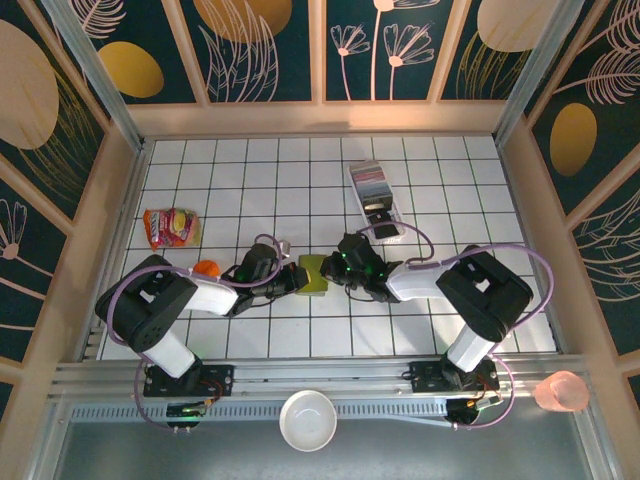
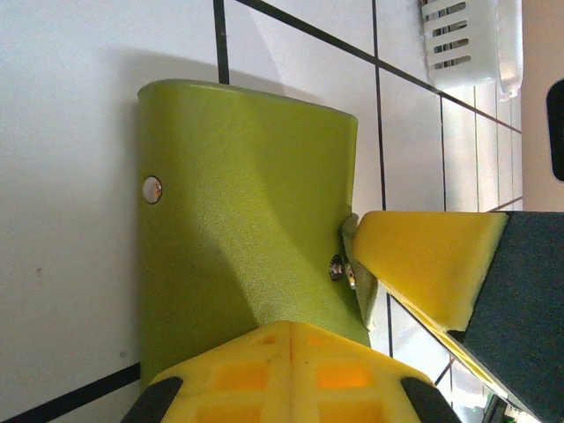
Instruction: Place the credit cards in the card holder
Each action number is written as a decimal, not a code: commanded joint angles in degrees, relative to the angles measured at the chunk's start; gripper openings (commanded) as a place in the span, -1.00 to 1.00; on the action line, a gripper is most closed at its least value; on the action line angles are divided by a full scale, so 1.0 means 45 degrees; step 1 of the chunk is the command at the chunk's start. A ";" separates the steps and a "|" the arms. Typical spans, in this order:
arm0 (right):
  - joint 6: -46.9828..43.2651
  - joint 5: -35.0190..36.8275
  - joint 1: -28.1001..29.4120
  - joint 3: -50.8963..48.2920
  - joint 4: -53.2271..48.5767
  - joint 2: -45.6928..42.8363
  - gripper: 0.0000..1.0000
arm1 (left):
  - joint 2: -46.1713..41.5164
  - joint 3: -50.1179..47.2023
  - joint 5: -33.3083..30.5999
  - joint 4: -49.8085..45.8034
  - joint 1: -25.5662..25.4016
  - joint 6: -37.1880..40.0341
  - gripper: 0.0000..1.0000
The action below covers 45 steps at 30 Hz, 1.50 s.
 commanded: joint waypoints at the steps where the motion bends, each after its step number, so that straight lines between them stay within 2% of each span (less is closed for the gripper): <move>1: 0.0087 0.0901 -0.0162 0.0451 0.0571 0.0365 -1.00 | 0.0688 -0.0433 -0.0448 -0.1518 -0.0024 0.0047 -1.00; 15: -0.0062 0.1333 -0.0085 0.0408 0.0418 0.0660 -1.00 | 0.0770 -0.0696 -0.0343 -0.1225 -0.0029 -0.0005 -1.00; 22: 0.0922 0.1111 -0.0186 -0.0249 0.2316 0.0559 -1.00 | 0.0920 -0.0589 -0.0239 -0.1137 -0.0022 -0.0025 -1.00; 42: 0.0397 0.1620 0.0363 0.1070 0.0809 0.1424 -1.00 | 0.0847 -0.0726 -0.0246 -0.1001 -0.0025 -0.0025 -1.00; 45: 0.0586 0.1730 0.0325 0.0881 0.1140 0.1424 -1.00 | 0.0885 -0.0716 -0.0229 -0.1004 -0.0025 -0.0014 -1.00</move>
